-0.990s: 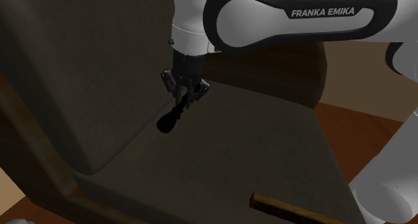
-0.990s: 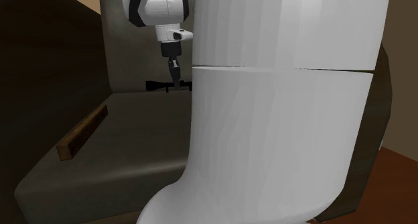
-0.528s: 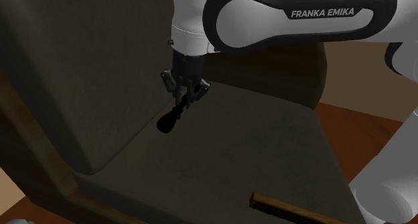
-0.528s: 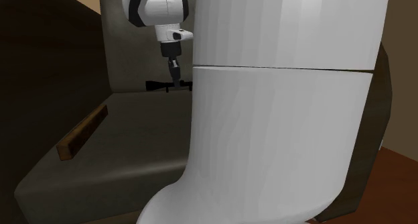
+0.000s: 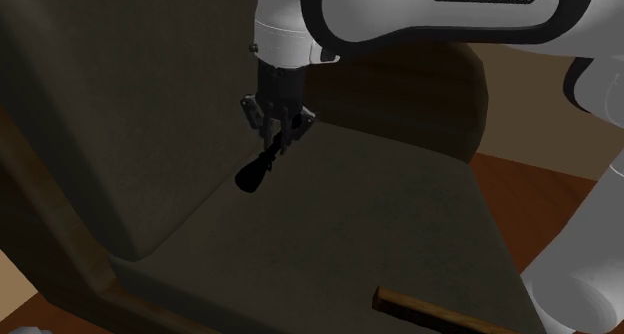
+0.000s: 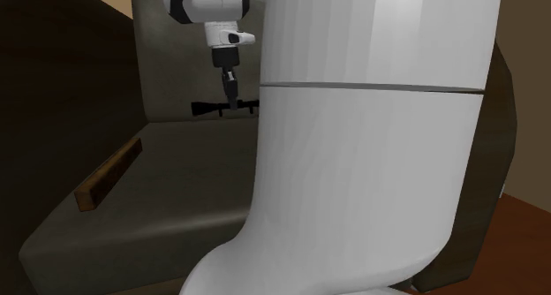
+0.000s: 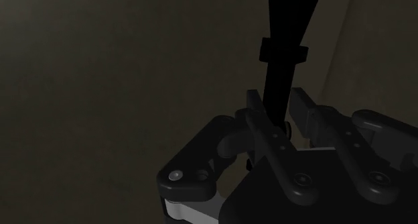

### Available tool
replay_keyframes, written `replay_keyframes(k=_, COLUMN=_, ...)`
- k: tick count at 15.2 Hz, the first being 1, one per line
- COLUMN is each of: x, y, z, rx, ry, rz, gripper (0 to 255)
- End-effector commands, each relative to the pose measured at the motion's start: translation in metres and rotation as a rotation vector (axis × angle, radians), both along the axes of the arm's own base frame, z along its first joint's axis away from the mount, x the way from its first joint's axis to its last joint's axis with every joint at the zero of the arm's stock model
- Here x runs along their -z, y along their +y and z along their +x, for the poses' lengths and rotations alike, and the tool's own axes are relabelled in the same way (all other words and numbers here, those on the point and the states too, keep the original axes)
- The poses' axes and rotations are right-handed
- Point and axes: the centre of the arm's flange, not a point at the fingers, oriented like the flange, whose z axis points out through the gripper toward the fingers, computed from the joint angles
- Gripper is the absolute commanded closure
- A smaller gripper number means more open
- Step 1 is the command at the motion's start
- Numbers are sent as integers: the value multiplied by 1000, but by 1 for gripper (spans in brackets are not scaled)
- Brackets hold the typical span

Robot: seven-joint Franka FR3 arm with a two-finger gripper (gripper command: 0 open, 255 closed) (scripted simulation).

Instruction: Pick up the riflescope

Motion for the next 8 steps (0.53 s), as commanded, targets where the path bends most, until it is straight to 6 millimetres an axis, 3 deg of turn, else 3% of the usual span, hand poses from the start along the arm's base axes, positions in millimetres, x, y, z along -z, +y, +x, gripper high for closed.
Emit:
replay_keyframes(k=1, x=-17, y=1, z=0, rx=-1, ry=-25, rz=18, gripper=255)
replay_keyframes(k=6, x=-43, y=1, z=0, rx=-1, ry=-25, rz=18, gripper=255)
replay_keyframes(k=8, x=-44, y=1, z=0, rx=-1, ry=-25, rz=18, gripper=255)
